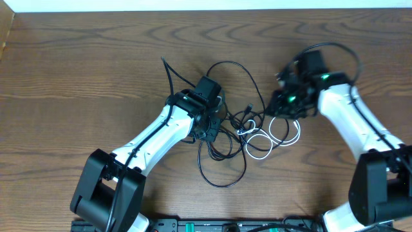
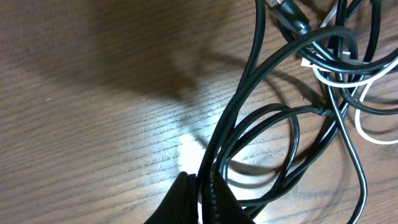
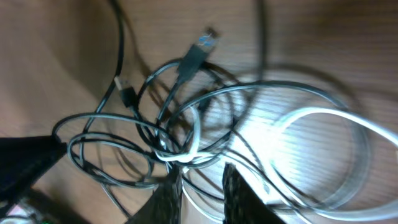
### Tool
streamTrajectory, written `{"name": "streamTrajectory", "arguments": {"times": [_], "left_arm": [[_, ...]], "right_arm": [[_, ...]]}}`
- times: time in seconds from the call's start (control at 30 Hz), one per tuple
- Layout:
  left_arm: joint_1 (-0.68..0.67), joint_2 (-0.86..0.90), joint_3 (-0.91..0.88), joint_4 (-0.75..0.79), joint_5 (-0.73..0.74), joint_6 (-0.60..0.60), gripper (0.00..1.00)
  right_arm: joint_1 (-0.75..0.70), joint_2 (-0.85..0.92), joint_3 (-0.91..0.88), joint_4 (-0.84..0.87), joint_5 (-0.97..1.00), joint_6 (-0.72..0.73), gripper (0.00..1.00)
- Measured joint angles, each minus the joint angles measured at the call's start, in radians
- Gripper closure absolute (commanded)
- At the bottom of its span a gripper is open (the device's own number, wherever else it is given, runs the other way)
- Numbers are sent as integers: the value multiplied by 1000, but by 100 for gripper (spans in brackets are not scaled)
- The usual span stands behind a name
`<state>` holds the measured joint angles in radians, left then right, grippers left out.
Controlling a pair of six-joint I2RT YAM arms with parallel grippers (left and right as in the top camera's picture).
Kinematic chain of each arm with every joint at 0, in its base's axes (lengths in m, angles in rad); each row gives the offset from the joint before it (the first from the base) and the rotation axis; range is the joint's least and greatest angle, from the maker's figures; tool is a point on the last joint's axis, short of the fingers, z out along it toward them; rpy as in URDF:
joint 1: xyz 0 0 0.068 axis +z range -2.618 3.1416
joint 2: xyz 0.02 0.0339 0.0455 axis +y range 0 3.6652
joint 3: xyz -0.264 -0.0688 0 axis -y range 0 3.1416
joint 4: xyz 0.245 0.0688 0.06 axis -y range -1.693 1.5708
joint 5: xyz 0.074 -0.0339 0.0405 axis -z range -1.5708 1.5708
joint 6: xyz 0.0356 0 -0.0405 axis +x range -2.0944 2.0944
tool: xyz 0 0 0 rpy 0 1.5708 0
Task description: Untangle cables
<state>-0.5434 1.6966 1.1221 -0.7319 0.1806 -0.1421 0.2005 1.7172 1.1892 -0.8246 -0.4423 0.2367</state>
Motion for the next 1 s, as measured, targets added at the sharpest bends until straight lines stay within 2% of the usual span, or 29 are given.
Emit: {"name": "streamTrajectory", "arguments": {"times": [0.17, 0.47, 0.7, 1.0], "left_arm": [[0, 0, 0, 0, 0, 0, 92], [0, 0, 0, 1, 0, 0, 92], [0, 0, 0, 1, 0, 0, 92], [0, 0, 0, 1, 0, 0, 92]], "right_arm": [[98, 0, -113, 132, 11, 23, 83], [140, 0, -200, 261, 74, 67, 87], [146, 0, -219, 324, 99, 84, 86], [146, 0, -238, 360, 108, 117, 89]]}}
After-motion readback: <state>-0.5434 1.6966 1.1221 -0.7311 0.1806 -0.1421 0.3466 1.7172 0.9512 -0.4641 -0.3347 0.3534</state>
